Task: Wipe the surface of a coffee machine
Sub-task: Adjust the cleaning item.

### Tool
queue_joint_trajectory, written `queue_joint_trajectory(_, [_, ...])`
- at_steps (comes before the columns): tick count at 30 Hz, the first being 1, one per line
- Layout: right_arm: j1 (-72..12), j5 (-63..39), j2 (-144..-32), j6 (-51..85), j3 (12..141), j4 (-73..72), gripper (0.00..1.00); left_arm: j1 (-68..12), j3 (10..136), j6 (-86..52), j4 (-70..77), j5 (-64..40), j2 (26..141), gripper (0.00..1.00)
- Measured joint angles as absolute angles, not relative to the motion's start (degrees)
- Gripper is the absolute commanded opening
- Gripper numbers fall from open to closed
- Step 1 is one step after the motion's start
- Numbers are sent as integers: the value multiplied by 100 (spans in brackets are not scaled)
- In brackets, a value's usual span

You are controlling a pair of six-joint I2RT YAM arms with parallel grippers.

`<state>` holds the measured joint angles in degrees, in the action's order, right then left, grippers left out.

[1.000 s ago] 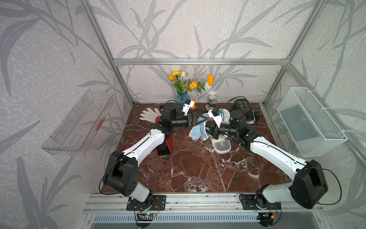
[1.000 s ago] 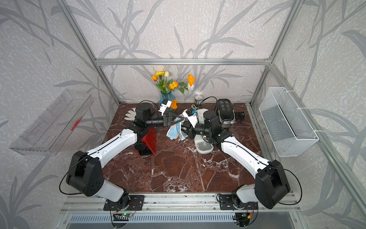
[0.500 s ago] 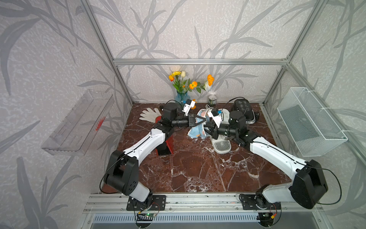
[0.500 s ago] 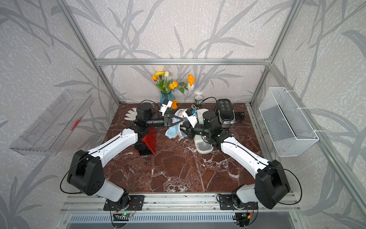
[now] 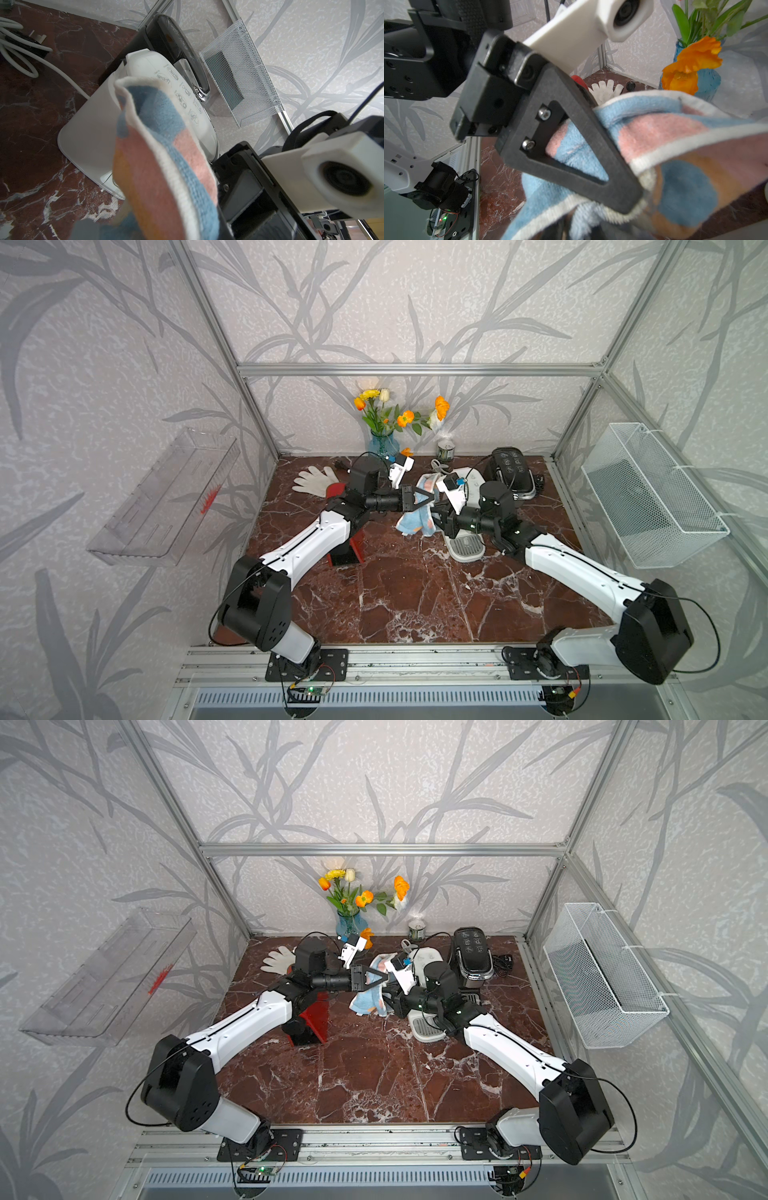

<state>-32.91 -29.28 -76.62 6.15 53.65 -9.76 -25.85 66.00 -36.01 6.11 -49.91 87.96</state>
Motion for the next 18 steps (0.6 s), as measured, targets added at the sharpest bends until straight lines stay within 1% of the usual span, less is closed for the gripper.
queue_joint_trajectory(8, [-2860, -1962, -6722, 644, 5048, -871, 22, -2418, 6582, -3310, 3, -4187, 8739, 0])
queue_joint_trajectory(18, [-2357, -1452, -6110, 1011, 4257, -1079, 23, -2414, 6582, -3159, -261, -3667, 8742, 0])
